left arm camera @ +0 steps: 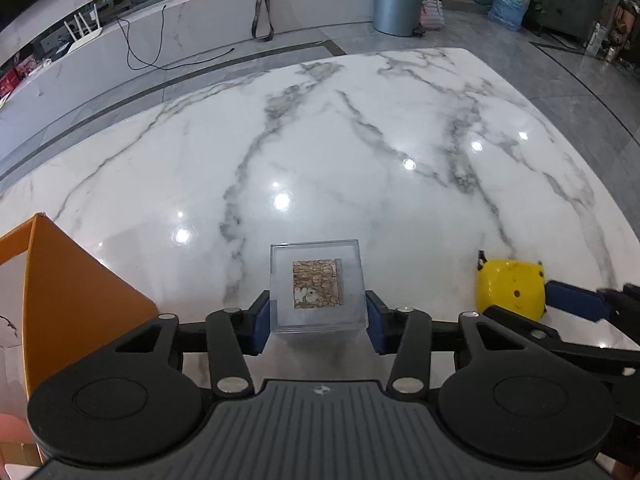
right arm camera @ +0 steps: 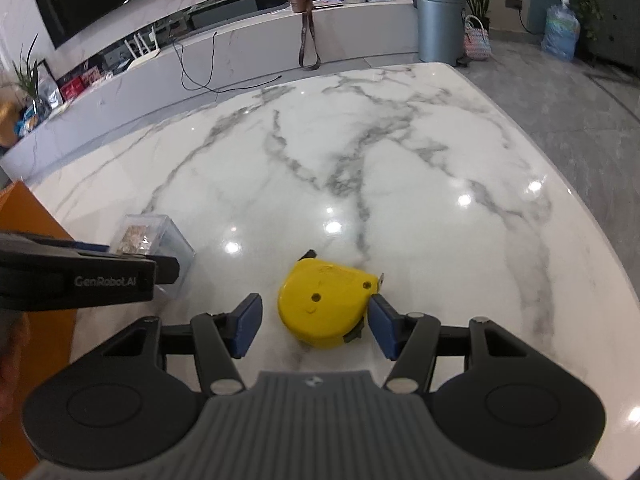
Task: Organize rigid objects
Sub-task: 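Grasp the clear picture cube with the left tool while the right tool grasps the yellow tape measure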
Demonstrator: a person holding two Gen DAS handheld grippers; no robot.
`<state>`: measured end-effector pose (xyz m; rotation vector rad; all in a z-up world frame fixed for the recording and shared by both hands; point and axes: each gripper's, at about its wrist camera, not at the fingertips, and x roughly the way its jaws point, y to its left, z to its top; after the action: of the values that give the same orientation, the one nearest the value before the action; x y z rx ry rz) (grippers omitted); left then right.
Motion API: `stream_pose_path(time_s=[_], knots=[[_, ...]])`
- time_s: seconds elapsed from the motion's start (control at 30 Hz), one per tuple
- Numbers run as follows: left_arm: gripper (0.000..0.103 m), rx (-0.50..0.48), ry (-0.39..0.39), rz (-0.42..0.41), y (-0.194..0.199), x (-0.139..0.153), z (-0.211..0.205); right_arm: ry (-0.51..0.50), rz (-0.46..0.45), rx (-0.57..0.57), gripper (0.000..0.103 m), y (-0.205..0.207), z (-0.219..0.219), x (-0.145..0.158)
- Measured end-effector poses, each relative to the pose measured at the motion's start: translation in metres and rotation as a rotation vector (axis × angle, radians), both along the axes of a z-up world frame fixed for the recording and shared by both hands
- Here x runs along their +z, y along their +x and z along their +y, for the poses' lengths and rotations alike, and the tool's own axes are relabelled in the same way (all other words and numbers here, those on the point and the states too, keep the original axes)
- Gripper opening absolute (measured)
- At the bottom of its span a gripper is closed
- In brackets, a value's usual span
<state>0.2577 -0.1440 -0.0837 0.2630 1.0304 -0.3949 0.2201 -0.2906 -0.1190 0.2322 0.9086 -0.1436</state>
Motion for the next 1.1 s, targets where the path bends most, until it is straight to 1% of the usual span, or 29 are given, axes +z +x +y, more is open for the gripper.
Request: stream_pose_path(time_s=[0.03,0.1,0.27,0.4,0.57,0.67,0.8,0.93,1.0,1.1], knots=[[0.053,0.0,0.001,0.002,-0.002,0.0,0.0,-0.017,0.002,0.005,0.051,0.001,0.001,-0.002],[0.053,0.008,0.02,0.009,-0.006,0.001,0.0,-0.038,0.002,0.012,0.051,0.001,0.004,-0.004],[0.053,0.03,0.054,0.04,-0.022,0.002,-0.001,-0.043,0.023,0.04,0.05,-0.004,0.007,-0.002],[0.053,0.034,0.035,0.061,-0.04,0.002,0.003,-0.045,0.056,0.075,0.051,-0.016,0.01,0.001],[0.053,0.022,0.038,0.058,-0.068,0.003,0.007,-0.058,0.08,0.108,0.051,-0.04,0.014,0.003],[0.053,0.019,0.034,0.041,-0.08,0.002,0.01,-0.054,0.088,0.103,0.051,-0.051,0.014,0.003],[0.054,0.025,0.034,0.016,-0.084,0.001,0.01,-0.066,0.093,0.1,0.052,-0.055,0.017,0.004],[0.055,0.048,0.023,0.034,-0.081,-0.006,0.011,-0.075,0.075,0.091,0.055,-0.053,0.021,0.001],[0.055,0.059,0.013,0.024,-0.081,-0.008,0.013,-0.073,0.064,0.084,0.056,-0.049,0.022,0.0],[0.055,0.084,-0.002,0.002,-0.08,-0.01,0.014,-0.078,0.051,0.066,0.056,-0.045,0.023,-0.003]])
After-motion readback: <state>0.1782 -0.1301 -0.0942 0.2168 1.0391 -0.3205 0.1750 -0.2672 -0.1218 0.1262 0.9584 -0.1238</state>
